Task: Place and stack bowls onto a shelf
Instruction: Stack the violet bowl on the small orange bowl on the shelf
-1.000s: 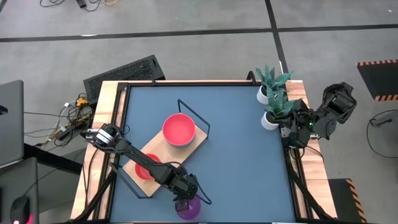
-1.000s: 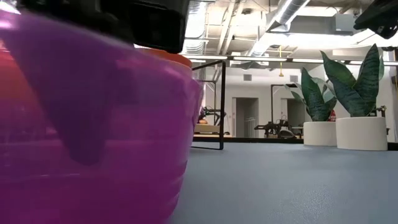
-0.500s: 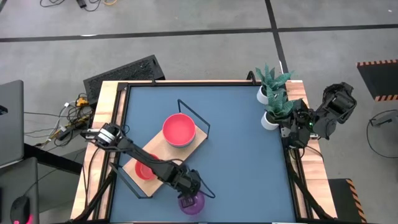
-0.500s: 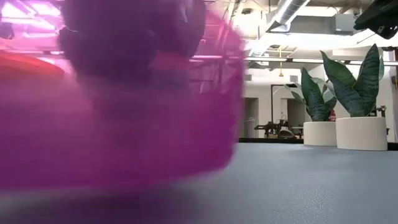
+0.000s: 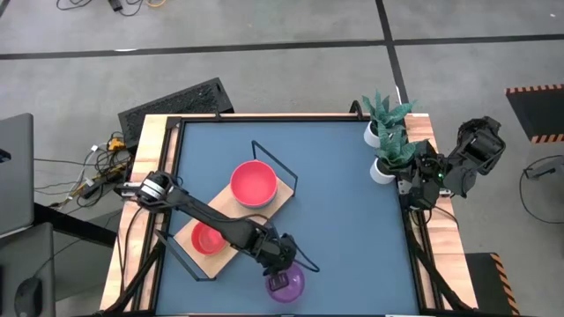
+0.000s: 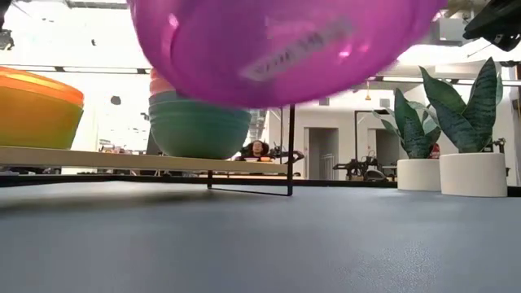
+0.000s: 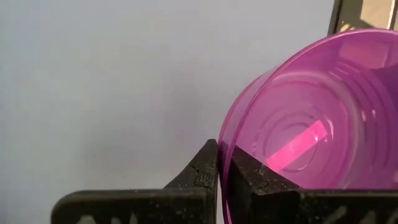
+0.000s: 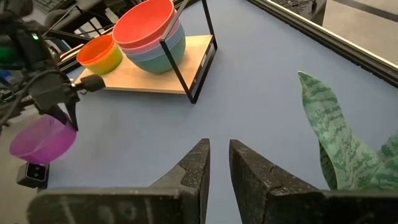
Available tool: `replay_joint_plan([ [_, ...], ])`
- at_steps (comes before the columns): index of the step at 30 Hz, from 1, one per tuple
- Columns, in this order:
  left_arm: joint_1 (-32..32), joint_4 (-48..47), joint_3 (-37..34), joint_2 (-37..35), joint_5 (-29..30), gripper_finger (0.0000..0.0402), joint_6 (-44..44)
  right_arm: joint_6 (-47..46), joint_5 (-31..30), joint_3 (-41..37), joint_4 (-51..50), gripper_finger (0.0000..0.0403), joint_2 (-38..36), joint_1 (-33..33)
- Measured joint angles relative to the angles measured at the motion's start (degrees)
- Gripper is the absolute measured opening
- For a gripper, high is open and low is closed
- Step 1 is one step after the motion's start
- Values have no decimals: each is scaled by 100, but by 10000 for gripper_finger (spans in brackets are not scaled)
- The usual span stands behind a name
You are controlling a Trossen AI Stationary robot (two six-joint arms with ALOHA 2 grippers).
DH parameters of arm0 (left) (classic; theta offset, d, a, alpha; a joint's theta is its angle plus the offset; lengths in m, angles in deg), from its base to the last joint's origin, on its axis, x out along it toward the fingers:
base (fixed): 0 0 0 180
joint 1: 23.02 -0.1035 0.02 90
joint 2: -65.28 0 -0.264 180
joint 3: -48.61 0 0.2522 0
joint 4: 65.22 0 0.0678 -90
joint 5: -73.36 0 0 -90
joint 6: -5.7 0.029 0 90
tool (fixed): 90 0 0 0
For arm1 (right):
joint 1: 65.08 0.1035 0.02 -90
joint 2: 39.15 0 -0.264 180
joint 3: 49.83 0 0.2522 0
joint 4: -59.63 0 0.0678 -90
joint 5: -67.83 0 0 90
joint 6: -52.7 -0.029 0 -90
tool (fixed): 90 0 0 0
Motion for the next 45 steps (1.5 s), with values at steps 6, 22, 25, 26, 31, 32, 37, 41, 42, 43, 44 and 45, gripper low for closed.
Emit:
replay_joint_plan([
  [6, -17, -1234, 592, -6, -53, 0, 362, 16, -2, 0, 0, 88, -1, 0],
  [22, -22, -2837, 1966, -10, -38, 0, 448, 14, -17, 0, -4, 88, -1, 0],
  [25, -19, -3233, 2180, -12, -33, 0, 448, 14, -22, 0, -4, 88, -1, 0],
  [26, -15, -3386, 2267, -10, -31, 0, 449, 14, -22, -2, -4, 88, -1, 2],
  [31, -12, -4153, 2862, -10, 138, 0, 505, 42, -24, 0, -4, 88, -1, 0],
  [32, -12, -4333, 2996, -10, 218, 0, 504, 42, -25, -1, -4, 88, -1, 1],
  [37, 3, -5317, 3791, -10, 612, 0, 497, 58, -24, 0, -4, 88, 0, 0],
  [41, 75, -6082, 4293, -10, 986, 0, 328, 60, -24, 0, -4, 88, -1, 0],
  [42, 99, -6068, 4344, -25, 1015, 0, 315, 67, -26, -1, -7, 88, -1, 1],
  [43, 124, -6015, 4350, -79, 1020, 0, 316, 95, -26, 0, -8, 88, 0, 1],
  [44, 170, -6008, 4350, -122, 1057, 0, 281, 136, -26, 0, -7, 88, 1, 0],
  [45, 192, -6054, 4350, -158, 1112, 0, 150, 168, -26, 0, -7, 88, -1, 2],
])
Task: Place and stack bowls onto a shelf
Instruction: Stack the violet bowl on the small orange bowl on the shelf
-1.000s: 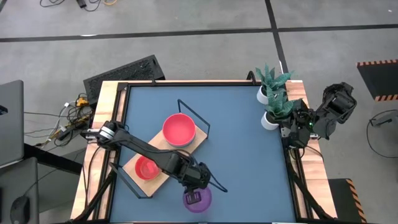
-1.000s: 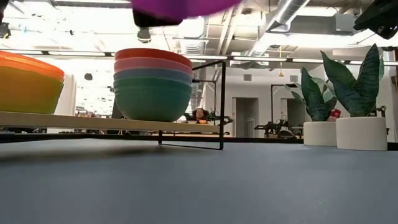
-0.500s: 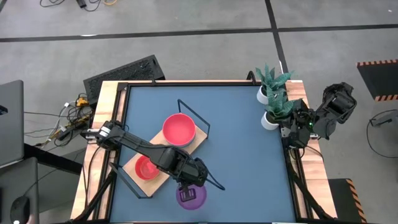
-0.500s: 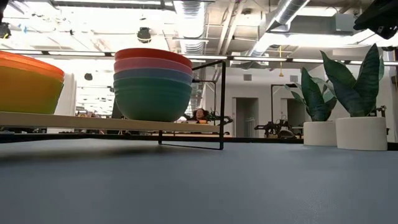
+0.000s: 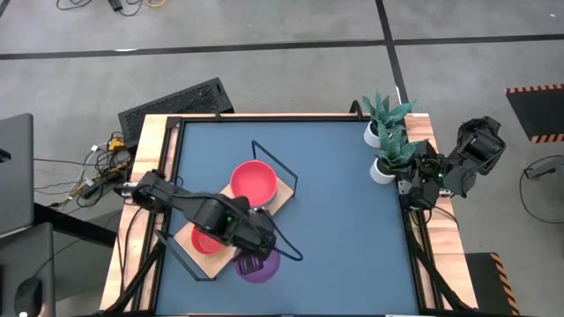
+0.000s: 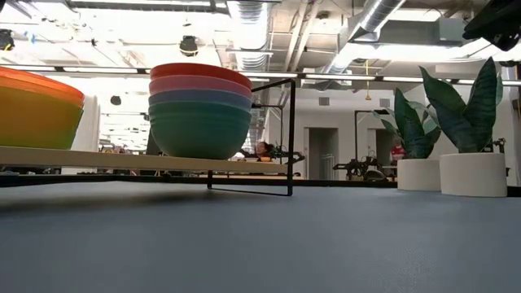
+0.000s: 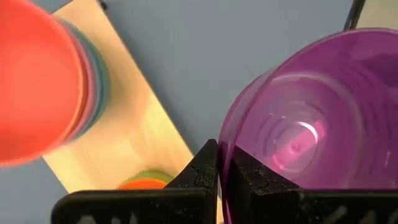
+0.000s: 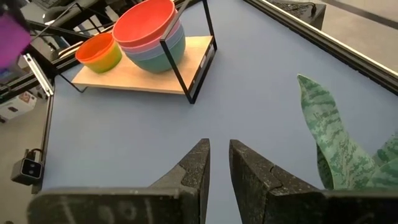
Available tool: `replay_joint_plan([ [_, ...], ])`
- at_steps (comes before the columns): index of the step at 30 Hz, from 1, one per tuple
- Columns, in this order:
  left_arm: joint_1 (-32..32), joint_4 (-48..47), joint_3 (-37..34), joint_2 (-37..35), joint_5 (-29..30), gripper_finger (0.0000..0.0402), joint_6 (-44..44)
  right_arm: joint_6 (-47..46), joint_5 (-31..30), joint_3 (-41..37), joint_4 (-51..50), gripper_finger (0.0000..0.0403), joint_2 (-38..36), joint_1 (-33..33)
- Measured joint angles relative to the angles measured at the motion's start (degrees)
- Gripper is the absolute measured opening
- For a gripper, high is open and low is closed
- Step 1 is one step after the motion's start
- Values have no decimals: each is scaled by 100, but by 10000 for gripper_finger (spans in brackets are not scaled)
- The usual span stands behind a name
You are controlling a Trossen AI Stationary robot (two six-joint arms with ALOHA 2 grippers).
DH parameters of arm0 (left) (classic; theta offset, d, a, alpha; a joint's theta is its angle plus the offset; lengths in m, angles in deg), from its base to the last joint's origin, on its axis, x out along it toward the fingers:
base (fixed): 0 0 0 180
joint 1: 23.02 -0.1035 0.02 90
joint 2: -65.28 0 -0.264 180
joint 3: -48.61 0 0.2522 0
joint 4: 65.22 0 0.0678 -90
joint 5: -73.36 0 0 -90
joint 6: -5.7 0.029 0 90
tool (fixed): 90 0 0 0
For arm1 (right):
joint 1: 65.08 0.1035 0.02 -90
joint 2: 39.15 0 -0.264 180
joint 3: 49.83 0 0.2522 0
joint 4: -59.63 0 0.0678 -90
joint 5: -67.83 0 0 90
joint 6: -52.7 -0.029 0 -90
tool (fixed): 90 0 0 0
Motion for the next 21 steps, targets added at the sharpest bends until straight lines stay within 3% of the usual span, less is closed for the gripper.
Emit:
replay_joint_plan([
  [7, 253, 31, -600, -629, 355, 0, -869, 43, -29, 0, -2, 88, 2, -2],
  [11, 355, 31, -1528, -1396, 698, 0, -1670, 45, -60, -1, -18, 88, 2, -2],
  [21, 406, 344, -4495, -3260, 476, 0, -3346, 41, -140, -2, -33, 88, 2, 0],
])
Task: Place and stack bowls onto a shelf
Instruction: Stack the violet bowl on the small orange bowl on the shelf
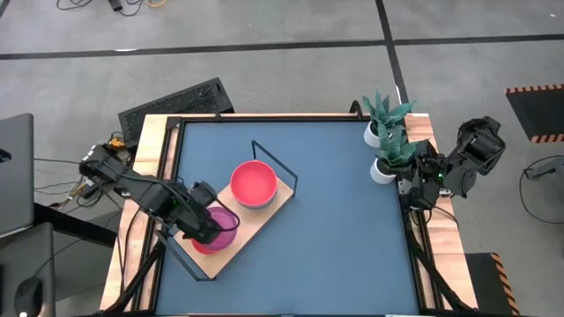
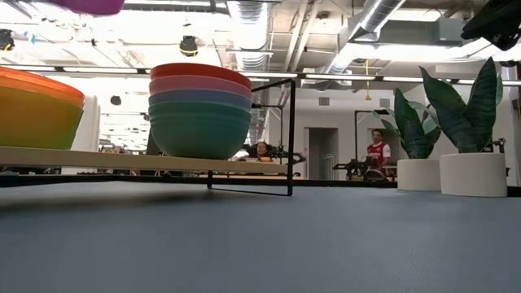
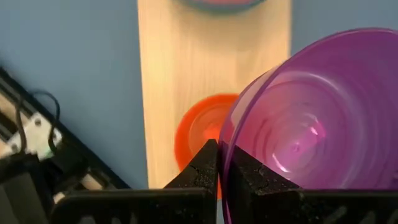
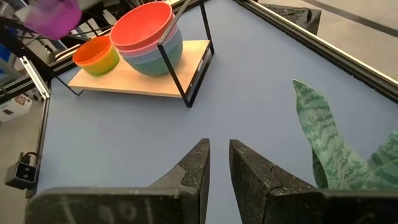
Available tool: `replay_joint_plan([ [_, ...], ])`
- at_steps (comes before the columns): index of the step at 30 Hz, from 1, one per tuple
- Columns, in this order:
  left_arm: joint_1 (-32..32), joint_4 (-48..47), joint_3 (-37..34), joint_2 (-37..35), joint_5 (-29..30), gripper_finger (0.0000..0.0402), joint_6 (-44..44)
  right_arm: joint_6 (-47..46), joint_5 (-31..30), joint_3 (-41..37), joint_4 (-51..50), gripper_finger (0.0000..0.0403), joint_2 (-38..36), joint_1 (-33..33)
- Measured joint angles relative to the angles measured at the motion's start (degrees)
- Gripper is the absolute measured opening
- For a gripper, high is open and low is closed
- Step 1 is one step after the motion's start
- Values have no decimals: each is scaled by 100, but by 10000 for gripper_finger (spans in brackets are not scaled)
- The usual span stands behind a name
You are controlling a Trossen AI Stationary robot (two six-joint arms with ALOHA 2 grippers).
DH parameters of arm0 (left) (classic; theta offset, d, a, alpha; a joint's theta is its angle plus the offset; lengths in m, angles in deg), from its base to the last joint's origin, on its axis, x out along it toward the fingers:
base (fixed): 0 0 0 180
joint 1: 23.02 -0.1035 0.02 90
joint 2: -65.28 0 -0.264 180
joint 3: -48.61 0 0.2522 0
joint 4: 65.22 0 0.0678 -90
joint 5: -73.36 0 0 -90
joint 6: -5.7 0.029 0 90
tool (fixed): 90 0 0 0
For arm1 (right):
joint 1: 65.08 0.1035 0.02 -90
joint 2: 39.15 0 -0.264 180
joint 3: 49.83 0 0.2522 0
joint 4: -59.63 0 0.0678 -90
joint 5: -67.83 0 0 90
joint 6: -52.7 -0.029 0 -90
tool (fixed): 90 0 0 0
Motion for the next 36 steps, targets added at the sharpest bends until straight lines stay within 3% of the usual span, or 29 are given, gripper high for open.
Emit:
replay_joint_plan([
  [6, 37, 840, -1359, -629, -338, 0, -277, -104, -2, 0, 0, 88, 0, 0],
  [11, 61, 1102, -2033, -835, -475, 0, -462, -143, -2, 2, -2, 88, 0, -2],
  [29, 66, 1880, -3148, -1019, -747, 0, -437, -151, -4, 2, -4, 88, 0, -2],
  [36, 68, 2035, -3195, -1019, -585, 4, -300, -150, -4, 2, -7, 88, 0, -2],
])
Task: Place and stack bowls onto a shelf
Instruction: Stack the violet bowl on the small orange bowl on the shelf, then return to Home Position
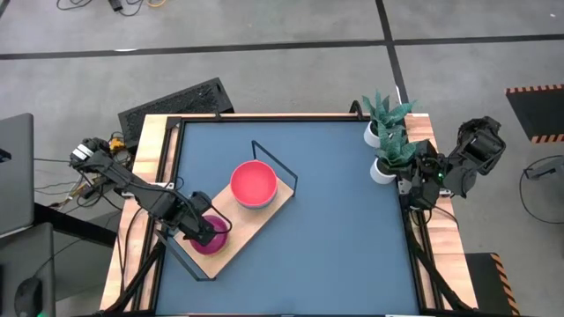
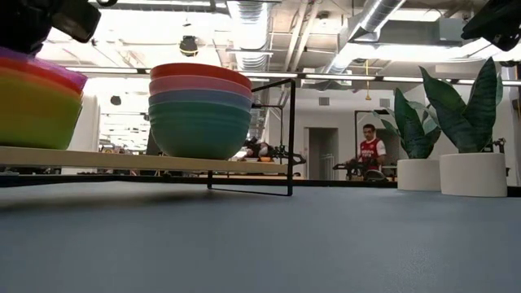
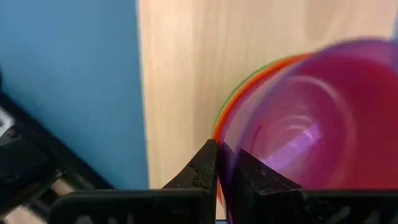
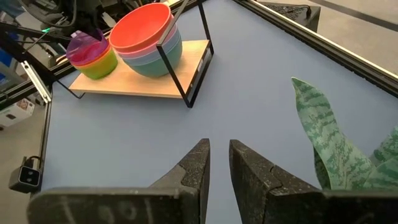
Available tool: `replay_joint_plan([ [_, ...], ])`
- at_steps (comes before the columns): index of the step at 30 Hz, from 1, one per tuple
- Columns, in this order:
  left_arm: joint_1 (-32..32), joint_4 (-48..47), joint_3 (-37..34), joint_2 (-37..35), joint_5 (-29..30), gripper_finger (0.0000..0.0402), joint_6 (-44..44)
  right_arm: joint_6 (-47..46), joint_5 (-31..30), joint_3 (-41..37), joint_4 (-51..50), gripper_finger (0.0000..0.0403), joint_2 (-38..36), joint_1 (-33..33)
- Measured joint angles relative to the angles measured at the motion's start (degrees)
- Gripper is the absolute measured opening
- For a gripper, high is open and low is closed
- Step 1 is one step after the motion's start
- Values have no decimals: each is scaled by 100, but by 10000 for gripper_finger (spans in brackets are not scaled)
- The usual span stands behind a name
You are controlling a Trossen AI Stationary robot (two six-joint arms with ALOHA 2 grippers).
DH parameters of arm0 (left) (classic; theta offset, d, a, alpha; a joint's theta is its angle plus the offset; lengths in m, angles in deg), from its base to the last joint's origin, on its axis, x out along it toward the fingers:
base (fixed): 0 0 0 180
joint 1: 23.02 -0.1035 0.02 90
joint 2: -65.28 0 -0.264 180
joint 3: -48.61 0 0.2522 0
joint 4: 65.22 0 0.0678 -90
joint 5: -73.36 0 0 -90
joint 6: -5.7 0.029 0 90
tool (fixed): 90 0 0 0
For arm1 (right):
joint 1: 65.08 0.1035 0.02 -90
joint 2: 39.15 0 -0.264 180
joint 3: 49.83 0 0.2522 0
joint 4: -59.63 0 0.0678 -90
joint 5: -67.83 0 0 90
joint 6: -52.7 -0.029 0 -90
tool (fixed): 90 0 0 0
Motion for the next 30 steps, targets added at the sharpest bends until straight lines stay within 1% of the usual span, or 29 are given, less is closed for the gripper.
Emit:
replay_joint_plan([
  [4, -2, 137, 0, 0, -54, 36, 205, -1, 0, 1, 0, 88, 0, 0],
  [11, -2, 176, 27, 2, -155, 127, 247, -1, 0, -1, 0, 88, 0, 1],
  [13, 0, 143, 115, -18, -113, 148, 238, -1, 0, -1, 1, 88, 0, 0],
  [15, 0, 131, 227, -101, 72, 163, 189, -1, 0, 1, 0, 88, 0, 2],
  [18, 0, 148, 359, -293, 337, 174, 180, -1, 0, 0, 2, 88, 0, 2],
  [21, -2, 187, 452, -571, 505, 176, 168, -1, 0, -1, 2, 88, 0, 0],
  [27, 2, 525, 470, -1055, 666, 176, 100, -3, 0, -1, 2, 88, 0, 0],
  [30, 41, 877, 468, -1216, 1069, 176, 265, -3, 0, 1, 3, 88, 0, 1],
])
